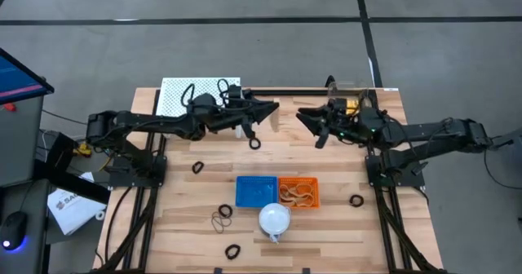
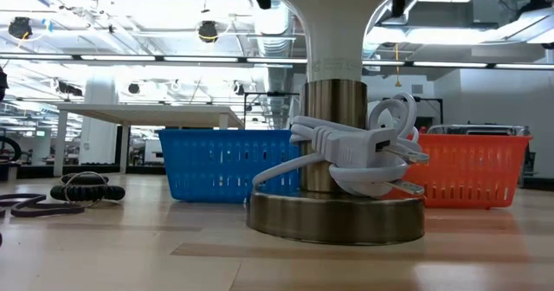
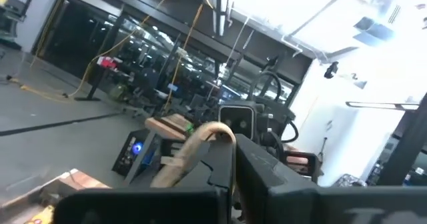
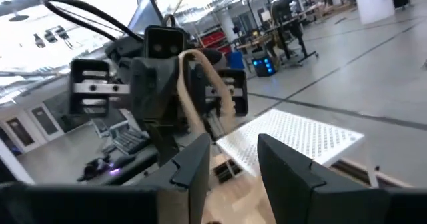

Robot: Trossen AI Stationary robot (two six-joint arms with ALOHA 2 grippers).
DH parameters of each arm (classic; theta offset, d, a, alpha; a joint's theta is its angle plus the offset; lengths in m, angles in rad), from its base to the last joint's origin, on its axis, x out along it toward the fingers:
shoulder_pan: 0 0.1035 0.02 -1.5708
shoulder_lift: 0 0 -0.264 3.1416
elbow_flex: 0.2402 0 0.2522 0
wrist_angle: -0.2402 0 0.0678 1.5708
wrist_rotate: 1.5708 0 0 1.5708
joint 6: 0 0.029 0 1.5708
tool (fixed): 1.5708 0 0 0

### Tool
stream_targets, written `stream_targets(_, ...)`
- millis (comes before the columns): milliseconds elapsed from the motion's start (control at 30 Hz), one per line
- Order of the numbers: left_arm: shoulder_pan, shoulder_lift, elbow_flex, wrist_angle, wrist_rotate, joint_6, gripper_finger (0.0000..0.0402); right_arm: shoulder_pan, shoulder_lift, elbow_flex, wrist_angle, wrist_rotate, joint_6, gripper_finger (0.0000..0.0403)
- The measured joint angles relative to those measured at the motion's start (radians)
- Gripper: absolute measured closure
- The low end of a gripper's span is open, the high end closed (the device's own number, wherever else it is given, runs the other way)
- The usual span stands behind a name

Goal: Pick & Place Office Desk Supplies
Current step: Put the brown rubber band into the orange basket

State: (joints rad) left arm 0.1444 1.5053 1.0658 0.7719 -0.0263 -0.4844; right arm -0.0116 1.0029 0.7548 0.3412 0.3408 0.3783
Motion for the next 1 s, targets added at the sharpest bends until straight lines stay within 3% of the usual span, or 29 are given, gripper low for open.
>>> stream_targets(167, 0.000, -0.001, 0.004, -0.002, 0.001, 0.000, 0.0399, -0.013, 0.111, 0.101, -0.002, -0.014, -0.044, 0.0280)
stream_targets(367, 0.000, -0.006, 0.004, -0.006, 0.001, 0.000, 0.0399, -0.039, 0.238, 0.217, -0.004, -0.129, -0.047, 0.0280)
stream_targets(733, -0.011, -0.009, 0.004, 0.004, 0.008, -0.014, 0.0399, -0.044, 0.357, 0.354, -0.069, -0.138, -0.087, 0.0284)
stream_targets(833, -0.013, -0.014, 0.003, -0.008, 0.009, -0.014, 0.0399, -0.043, 0.357, 0.357, -0.084, -0.137, -0.077, 0.0306)
stream_targets(1000, -0.012, -0.024, 0.002, -0.011, 0.010, -0.015, 0.0399, -0.048, 0.343, 0.357, -0.132, -0.135, -0.074, 0.0390)
